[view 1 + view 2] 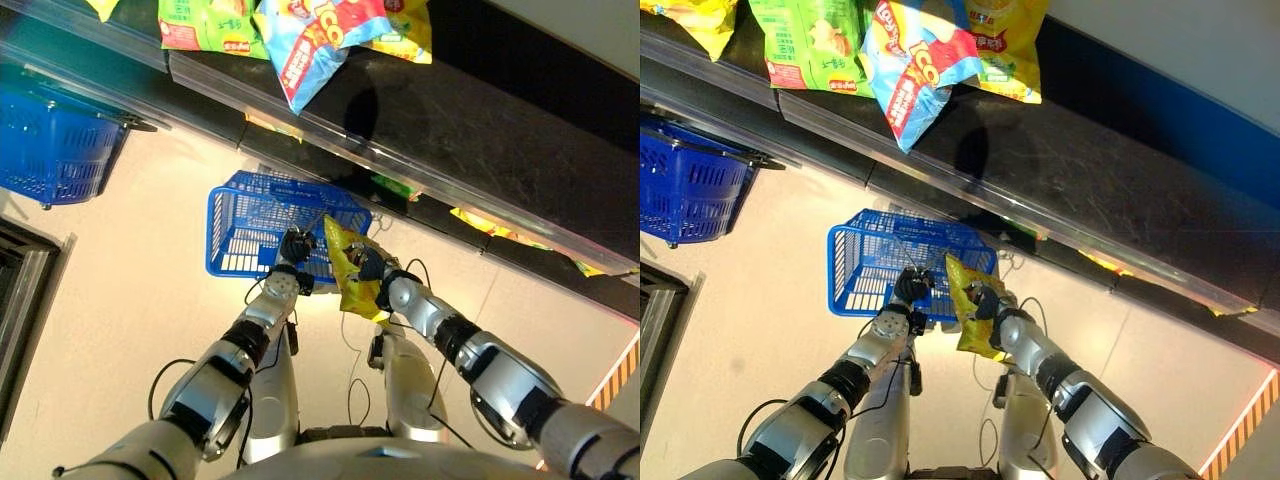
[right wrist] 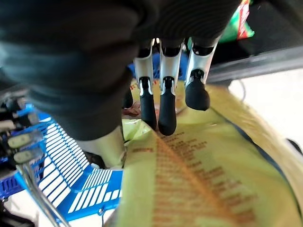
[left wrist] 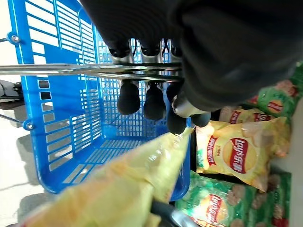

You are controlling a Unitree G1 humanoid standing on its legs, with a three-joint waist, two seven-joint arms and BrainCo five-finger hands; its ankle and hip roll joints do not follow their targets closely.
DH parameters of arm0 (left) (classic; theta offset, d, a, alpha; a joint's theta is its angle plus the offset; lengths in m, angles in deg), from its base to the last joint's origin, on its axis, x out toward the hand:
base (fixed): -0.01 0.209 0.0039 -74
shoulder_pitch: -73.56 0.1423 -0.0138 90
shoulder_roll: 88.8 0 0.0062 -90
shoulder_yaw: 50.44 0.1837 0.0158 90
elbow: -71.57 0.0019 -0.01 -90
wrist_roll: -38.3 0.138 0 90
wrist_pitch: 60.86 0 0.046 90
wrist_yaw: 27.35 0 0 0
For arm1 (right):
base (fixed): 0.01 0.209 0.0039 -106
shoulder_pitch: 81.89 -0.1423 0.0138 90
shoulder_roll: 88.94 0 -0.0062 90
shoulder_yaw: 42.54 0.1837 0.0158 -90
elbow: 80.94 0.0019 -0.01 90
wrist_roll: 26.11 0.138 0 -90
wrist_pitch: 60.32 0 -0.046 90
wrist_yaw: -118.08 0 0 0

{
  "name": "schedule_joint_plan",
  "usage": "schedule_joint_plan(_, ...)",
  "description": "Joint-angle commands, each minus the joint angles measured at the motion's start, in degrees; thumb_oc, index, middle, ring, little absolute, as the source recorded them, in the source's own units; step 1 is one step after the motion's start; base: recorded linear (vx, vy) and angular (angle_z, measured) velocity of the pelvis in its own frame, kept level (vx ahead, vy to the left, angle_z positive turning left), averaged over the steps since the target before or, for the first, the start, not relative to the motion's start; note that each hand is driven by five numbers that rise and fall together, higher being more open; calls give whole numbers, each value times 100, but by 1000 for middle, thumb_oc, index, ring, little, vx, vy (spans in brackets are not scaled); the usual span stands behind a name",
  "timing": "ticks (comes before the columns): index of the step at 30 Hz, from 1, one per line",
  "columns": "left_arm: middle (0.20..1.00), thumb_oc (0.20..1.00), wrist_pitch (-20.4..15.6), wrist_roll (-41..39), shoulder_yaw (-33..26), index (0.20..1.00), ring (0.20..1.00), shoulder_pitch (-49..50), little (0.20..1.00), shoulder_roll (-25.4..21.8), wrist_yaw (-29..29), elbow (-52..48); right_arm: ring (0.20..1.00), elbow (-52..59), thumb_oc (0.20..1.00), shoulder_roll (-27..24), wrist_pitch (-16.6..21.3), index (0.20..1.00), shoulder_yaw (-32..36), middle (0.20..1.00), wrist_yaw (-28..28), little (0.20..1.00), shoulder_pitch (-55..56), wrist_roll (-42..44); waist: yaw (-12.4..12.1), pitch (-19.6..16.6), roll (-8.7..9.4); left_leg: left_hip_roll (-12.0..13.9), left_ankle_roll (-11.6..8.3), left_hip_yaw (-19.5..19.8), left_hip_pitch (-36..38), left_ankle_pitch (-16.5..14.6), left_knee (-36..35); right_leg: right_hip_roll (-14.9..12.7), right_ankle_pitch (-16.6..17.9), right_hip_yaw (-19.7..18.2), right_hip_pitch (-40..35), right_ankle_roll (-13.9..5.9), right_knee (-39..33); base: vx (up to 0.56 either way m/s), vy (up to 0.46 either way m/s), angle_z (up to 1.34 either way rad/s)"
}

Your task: Pick up the snacks into the basket

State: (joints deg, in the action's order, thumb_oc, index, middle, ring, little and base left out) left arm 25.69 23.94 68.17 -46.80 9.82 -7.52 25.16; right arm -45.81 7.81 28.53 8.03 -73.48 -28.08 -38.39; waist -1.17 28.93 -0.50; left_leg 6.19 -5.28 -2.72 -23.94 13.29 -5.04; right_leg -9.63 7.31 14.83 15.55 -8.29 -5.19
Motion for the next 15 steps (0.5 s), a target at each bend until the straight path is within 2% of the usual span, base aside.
schedule_joint_plan(1,200,200,-380,-20,572,200,200,-384,200,387,-46,-568,200,-181,200,236,193,200,42,200,-192,200,-395,283,-160,86,-132,-241,-31,-144,-77,-229,4,-110,356,-179,825,-97,388,0,0,0)
schedule_joint_plan(4,200,200,-455,-195,846,200,200,-426,200,443,-57,-969,200,-740,200,411,204,200,292,200,-409,200,-833,621,-272,86,-308,-277,-41,-110,-442,-165,4,-139,419,-141,1177,-99,362,-22,-4,4)
schedule_joint_plan(5,200,200,-451,-198,851,200,200,-422,200,439,-57,-974,200,-750,200,416,209,200,296,200,-409,200,-836,623,-279,86,-307,-272,-44,-112,-430,-183,4,-134,403,-142,1170,-99,368,-20,1,10)
schedule_joint_plan(6,200,200,-532,-368,985,200,200,-412,200,448,-103,-1326,200,-1051,200,357,215,200,448,200,-552,200,-1131,681,-368,86,-417,-304,-54,-85,-632,-142,4,-152,432,-110,1339,-108,363,-10,-4,11)
schedule_joint_plan(7,200,200,-532,-369,987,200,200,-414,200,446,-102,-1327,200,-1055,200,358,217,200,450,200,-552,200,-1135,681,-370,86,-416,-304,-55,-85,-635,-142,4,-151,432,-110,1342,-107,365,-24,11,12)
schedule_joint_plan(8,200,200,-562,-454,1075,200,200,-419,200,428,-146,-1548,200,-1224,200,331,203,200,513,200,-628,200,-1354,700,-426,86,-496,-321,-51,-79,-748,-134,4,-170,454,-101,1441,-115,362,-22,15,7)
schedule_joint_plan(9,200,200,-608,-576,1219,200,200,-363,200,350,-214,-2003,200,-1403,200,251,186,200,576,200,-764,200,-1631,649,-533,86,-604,-361,-54,-71,-917,-107,4,-178,480,-80,1577,-116,362,-22,15,6)
schedule_joint_plan(10,200,200,-606,-577,1220,200,200,-363,200,348,-214,-2007,200,-1405,200,252,187,200,578,200,-764,200,-1634,649,-534,86,-603,-361,-54,-71,-919,-106,4,-178,480,-81,1580,-116,363,0,0,0)
schedule_joint_plan(12,200,200,-654,-702,1389,200,200,-417,200,285,-270,-2614,200,-1612,200,286,125,200,547,200,-953,200,-1942,353,-657,86,-760,-408,-53,-44,-1175,-88,4,-208,511,-71,1807,-136,348,-9,29,4)
schedule_joint_plan(13,200,200,-652,-702,1388,200,200,-419,200,283,-270,-2617,200,-1614,200,287,126,200,548,200,-953,200,-1945,352,-657,86,-758,-408,-53,-45,-1178,-87,4,-208,511,-72,1811,-136,350,-6,22,7)
schedule_joint_plan(15,200,200,-633,-849,1434,200,200,-523,200,332,-305,-2975,200,-1775,200,319,54,200,575,200,-1119,200,-2074,146,-725,86,-880,-458,-54,-38,-1388,-73,4,-232,539,-61,1991,-146,331,6,32,6)
